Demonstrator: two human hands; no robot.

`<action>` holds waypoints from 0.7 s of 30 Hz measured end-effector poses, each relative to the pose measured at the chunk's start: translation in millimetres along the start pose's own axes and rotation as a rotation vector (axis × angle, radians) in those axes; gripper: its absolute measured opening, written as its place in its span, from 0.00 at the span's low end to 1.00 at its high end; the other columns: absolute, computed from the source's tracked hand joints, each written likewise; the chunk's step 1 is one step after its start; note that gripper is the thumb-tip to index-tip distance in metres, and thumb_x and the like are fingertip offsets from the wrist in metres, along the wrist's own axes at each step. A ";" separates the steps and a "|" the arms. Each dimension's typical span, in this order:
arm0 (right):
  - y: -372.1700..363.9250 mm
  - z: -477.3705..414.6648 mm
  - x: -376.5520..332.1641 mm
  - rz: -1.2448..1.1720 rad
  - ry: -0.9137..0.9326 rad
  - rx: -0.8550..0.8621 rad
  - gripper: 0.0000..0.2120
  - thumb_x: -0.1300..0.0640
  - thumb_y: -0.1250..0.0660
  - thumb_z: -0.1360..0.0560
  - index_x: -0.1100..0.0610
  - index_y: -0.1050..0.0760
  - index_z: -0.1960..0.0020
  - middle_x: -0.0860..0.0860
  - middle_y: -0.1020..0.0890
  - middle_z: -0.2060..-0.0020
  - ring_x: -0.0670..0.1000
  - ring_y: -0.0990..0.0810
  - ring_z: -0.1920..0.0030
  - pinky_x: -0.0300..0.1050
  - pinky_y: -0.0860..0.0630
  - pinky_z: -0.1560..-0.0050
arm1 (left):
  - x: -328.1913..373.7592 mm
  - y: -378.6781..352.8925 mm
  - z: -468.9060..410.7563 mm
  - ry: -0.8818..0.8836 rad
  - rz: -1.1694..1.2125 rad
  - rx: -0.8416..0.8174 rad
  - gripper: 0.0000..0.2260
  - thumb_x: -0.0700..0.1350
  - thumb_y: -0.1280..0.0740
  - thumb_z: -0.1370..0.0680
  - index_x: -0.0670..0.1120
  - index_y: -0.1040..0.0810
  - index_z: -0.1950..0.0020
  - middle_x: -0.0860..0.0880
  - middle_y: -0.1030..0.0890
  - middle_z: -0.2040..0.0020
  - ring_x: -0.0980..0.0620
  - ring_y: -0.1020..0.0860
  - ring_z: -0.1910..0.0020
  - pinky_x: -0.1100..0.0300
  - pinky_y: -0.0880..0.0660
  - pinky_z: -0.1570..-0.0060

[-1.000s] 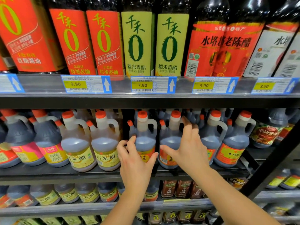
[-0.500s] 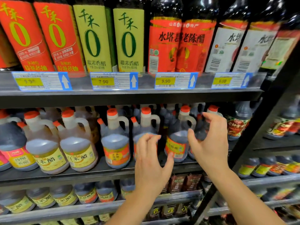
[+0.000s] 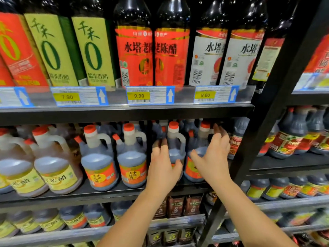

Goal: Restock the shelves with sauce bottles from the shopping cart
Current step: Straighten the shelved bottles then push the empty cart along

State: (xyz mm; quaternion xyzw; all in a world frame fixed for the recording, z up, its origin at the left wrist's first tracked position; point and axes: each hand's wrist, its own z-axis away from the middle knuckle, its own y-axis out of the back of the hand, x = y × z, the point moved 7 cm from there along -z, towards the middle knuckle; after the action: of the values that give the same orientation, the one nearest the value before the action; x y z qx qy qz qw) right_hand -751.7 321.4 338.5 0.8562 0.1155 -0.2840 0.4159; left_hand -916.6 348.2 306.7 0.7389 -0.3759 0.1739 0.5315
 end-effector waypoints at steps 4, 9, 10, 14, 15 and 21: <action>-16.7 -1.7 12.4 -0.049 -0.027 -0.089 0.38 0.52 0.24 0.31 0.59 0.43 0.31 0.57 0.45 0.29 0.64 0.38 0.31 0.54 0.27 0.42 | -2.8 -0.6 2.8 -0.014 -0.027 0.026 0.23 0.50 0.33 0.22 0.44 0.35 0.30 0.45 0.36 0.32 0.45 0.28 0.37 0.62 0.32 0.50; -19.2 1.3 16.0 -0.007 0.023 -0.059 0.37 0.48 0.23 0.32 0.54 0.44 0.35 0.58 0.43 0.29 0.65 0.35 0.32 0.54 0.24 0.44 | 2.1 2.0 9.9 -0.047 -0.090 0.112 0.25 0.51 0.32 0.22 0.43 0.35 0.30 0.47 0.35 0.38 0.46 0.29 0.39 0.62 0.32 0.48; -19.7 1.2 17.3 -0.011 0.019 -0.064 0.38 0.48 0.23 0.32 0.54 0.44 0.34 0.59 0.42 0.30 0.65 0.34 0.33 0.56 0.24 0.44 | 3.8 2.7 12.1 -0.048 -0.116 0.139 0.24 0.51 0.32 0.22 0.42 0.34 0.31 0.46 0.35 0.39 0.44 0.29 0.40 0.60 0.29 0.48; -20.1 2.2 20.3 -0.030 0.009 -0.082 0.41 0.49 0.23 0.32 0.54 0.46 0.30 0.58 0.44 0.29 0.64 0.35 0.32 0.57 0.25 0.41 | 11.5 6.2 22.1 -0.023 -0.177 0.260 0.26 0.51 0.28 0.25 0.38 0.30 0.33 0.43 0.31 0.43 0.42 0.28 0.44 0.51 0.25 0.47; -20.2 2.3 20.5 -0.037 0.007 -0.083 0.42 0.50 0.23 0.32 0.55 0.46 0.29 0.58 0.44 0.29 0.64 0.35 0.32 0.56 0.25 0.41 | 12.9 6.8 23.9 -0.011 -0.178 0.284 0.27 0.51 0.27 0.25 0.37 0.29 0.33 0.42 0.31 0.43 0.42 0.28 0.45 0.51 0.25 0.48; -21.5 0.4 23.1 -0.053 -0.008 -0.125 0.38 0.54 0.24 0.33 0.56 0.43 0.32 0.57 0.41 0.33 0.62 0.33 0.36 0.58 0.23 0.47 | 16.7 6.1 27.5 0.027 -0.214 0.347 0.30 0.50 0.24 0.29 0.35 0.28 0.34 0.40 0.29 0.46 0.41 0.28 0.49 0.50 0.26 0.50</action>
State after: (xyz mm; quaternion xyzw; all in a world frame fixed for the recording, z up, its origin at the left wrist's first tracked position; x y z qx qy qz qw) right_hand -742.4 333.6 310.9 0.8240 0.1539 -0.2906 0.4614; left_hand -914.1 315.9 311.4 0.8527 -0.2527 0.1885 0.4166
